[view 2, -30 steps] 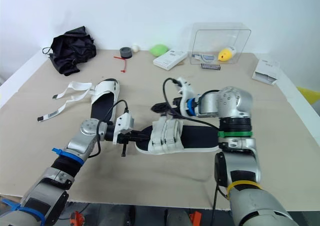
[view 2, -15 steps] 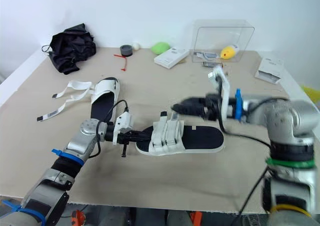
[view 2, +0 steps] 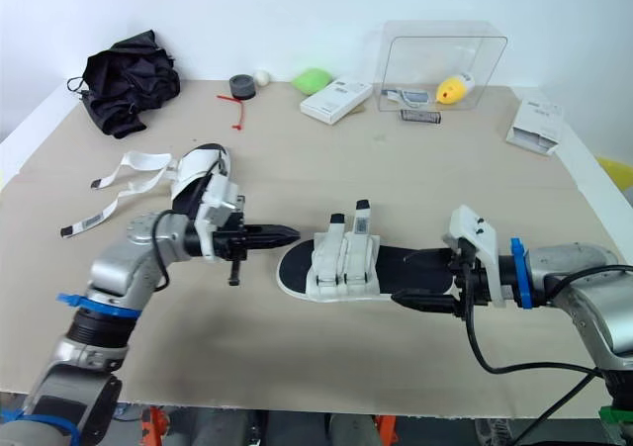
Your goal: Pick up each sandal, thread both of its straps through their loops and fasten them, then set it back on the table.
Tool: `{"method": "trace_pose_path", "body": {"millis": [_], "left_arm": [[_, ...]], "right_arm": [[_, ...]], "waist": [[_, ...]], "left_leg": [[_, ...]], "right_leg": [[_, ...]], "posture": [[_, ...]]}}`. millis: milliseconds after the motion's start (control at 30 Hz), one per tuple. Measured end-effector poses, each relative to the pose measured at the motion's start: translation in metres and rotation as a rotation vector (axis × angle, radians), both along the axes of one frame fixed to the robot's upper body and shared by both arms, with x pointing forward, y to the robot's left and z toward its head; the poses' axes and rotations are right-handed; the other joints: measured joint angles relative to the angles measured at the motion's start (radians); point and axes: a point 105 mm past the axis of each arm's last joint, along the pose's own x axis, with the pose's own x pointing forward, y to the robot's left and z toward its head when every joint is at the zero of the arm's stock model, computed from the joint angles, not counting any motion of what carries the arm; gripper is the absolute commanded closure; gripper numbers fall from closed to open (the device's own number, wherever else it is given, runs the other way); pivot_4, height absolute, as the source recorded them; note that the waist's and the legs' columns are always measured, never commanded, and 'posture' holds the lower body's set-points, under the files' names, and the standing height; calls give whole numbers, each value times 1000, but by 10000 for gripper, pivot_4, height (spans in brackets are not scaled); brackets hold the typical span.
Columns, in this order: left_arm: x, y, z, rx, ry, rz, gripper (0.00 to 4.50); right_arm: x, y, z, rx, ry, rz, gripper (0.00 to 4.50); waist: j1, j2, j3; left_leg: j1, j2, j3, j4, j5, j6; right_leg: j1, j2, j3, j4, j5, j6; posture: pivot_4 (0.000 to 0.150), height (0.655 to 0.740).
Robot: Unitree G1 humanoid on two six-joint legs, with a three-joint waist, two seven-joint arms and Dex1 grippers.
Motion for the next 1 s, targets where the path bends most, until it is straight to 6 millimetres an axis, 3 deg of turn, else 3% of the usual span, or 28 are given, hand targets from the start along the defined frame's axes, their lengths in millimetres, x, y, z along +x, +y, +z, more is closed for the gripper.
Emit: {"method": "trace_pose_path", "body": {"millis": [300,500,700,733,833,1000], "left_arm": [[-28,49,-20,146,34,105,45000],[-39,65,-18,83,70,229,45000],[-54,56,0,-48,50,263,45000],[-55,56,3,-59,43,273,45000],[-54,55,5,-66,30,290,45000],[-53,52,8,-114,18,296,45000]], "right_arm": [[7,23,-14,42,-4,15,500],[11,39,-18,83,3,31,500],[15,44,-23,110,11,16,28548],[15,46,-23,119,11,17,35133],[15,49,-24,138,13,19,44645],[20,49,-24,166,12,-32,44645]], "waist": [[2,-4,4],[2,-6,5],[3,-6,5],[3,-6,5],[3,-6,5],[3,-6,5]], "left_leg": [[0,1,0,0,4,-6],[0,2,-1,1,4,-7],[1,2,0,1,4,-7],[1,2,-1,1,4,-7],[3,3,-1,1,5,-8],[3,3,0,3,8,-11]], "right_leg": [[0,-1,-1,0,0,1],[0,0,-2,0,4,-4],[1,0,-1,1,4,-4],[1,0,-2,1,5,-5],[2,1,-1,2,5,-6],[2,2,-1,2,8,-4]], "posture": [[1500,7400],[1500,7400],[1500,7400],[1500,7400],[1500,7400],[1500,7400]]}}
